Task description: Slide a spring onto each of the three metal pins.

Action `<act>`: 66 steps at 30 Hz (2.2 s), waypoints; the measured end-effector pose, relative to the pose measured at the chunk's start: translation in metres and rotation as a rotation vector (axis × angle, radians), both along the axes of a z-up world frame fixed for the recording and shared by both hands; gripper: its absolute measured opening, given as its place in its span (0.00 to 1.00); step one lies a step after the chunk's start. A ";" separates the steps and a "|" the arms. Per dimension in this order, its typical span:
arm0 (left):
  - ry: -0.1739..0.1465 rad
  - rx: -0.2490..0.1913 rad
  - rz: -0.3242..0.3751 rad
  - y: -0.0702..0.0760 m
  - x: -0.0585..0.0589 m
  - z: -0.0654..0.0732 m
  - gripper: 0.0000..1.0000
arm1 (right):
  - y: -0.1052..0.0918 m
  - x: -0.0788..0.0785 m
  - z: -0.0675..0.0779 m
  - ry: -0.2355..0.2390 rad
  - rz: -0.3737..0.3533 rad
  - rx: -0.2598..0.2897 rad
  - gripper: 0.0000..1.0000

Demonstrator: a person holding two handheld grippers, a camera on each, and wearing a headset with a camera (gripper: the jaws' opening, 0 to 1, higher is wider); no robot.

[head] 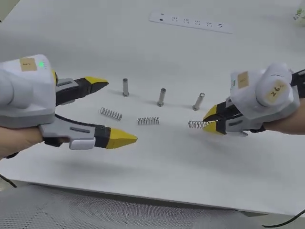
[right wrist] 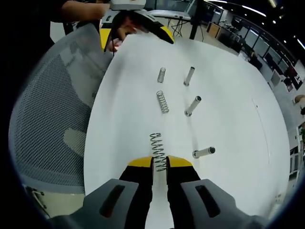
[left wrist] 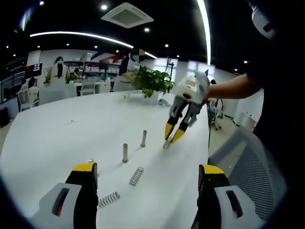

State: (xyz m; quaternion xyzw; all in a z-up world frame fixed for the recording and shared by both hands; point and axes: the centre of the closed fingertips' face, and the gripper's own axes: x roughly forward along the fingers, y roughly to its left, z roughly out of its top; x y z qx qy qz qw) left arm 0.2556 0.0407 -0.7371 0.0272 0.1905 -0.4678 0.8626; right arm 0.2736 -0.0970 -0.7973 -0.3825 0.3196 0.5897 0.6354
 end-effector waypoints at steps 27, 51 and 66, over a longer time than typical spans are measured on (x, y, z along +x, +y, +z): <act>-0.026 -0.048 -0.236 -0.090 0.009 -0.021 0.27 | 0.026 -0.017 0.021 0.030 -0.041 0.091 0.08; -0.066 -0.054 -0.309 -0.106 -0.003 -0.017 0.04 | 0.034 -0.025 0.034 0.027 -0.016 0.115 0.08; -0.061 -0.048 -0.335 -0.105 -0.005 -0.015 0.02 | 0.036 -0.029 0.037 0.038 -0.014 0.140 0.08</act>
